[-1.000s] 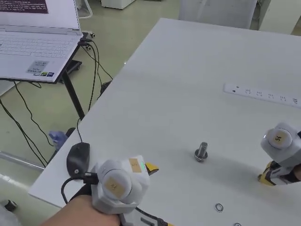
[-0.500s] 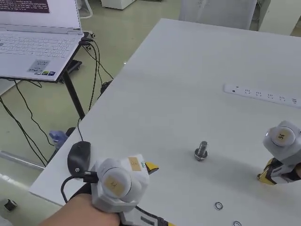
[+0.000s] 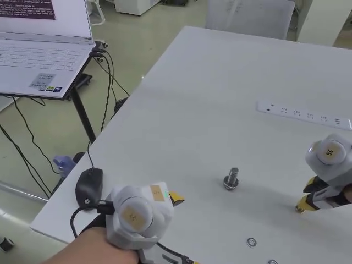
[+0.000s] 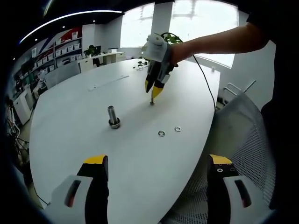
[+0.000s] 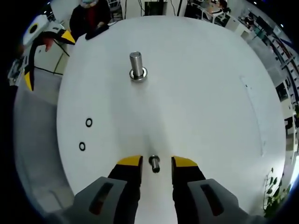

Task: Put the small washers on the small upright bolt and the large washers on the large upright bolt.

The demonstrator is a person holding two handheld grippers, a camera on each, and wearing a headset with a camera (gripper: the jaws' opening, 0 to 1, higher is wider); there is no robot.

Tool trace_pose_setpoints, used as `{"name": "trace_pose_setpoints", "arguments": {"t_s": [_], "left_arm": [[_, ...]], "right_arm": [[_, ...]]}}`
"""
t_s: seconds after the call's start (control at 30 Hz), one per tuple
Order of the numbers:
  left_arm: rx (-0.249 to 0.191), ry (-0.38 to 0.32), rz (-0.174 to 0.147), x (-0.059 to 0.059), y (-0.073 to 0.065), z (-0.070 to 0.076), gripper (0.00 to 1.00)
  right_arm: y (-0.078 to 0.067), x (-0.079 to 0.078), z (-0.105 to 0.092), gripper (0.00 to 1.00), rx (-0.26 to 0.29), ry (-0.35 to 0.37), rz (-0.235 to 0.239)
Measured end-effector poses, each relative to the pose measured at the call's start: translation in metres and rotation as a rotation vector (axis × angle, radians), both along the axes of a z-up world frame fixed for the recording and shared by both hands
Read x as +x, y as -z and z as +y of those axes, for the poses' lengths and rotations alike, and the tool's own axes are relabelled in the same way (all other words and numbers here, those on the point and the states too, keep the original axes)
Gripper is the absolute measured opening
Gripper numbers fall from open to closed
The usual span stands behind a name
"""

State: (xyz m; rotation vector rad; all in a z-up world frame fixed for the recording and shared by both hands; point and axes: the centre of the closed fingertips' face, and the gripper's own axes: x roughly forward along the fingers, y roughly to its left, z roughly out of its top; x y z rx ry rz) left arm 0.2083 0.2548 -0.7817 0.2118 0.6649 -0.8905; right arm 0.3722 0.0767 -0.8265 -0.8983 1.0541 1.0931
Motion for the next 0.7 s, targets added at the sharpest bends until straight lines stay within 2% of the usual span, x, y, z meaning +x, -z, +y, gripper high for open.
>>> {"name": "trace_pose_setpoints", "arguments": {"t_s": [0.3, 0.43, 0.5, 0.63, 0.7], "left_arm": [[0.003, 0.006, -0.001, -0.003, -0.005, -0.001, 0.87], [0.0, -0.008, 0.005, -0.004, -0.006, 0.001, 0.87], [-0.001, -0.003, -0.013, -0.004, -0.008, 0.001, 0.87], [-0.002, -0.004, -0.016, -0.004, -0.009, 0.001, 0.87], [-0.005, -0.007, -0.012, -0.004, -0.009, 0.001, 0.87]], "right_arm": [[-0.014, -0.005, 0.003, 0.26, 0.011, -0.009, -0.024], [-0.022, -0.015, 0.007, 0.26, 0.03, -0.011, -0.029], [-0.024, -0.022, 0.01, 0.26, 0.038, -0.021, -0.028], [-0.026, -0.032, 0.016, 0.26, 0.042, -0.051, -0.043], [-0.026, -0.037, 0.017, 0.26, 0.042, -0.057, -0.037]]}}
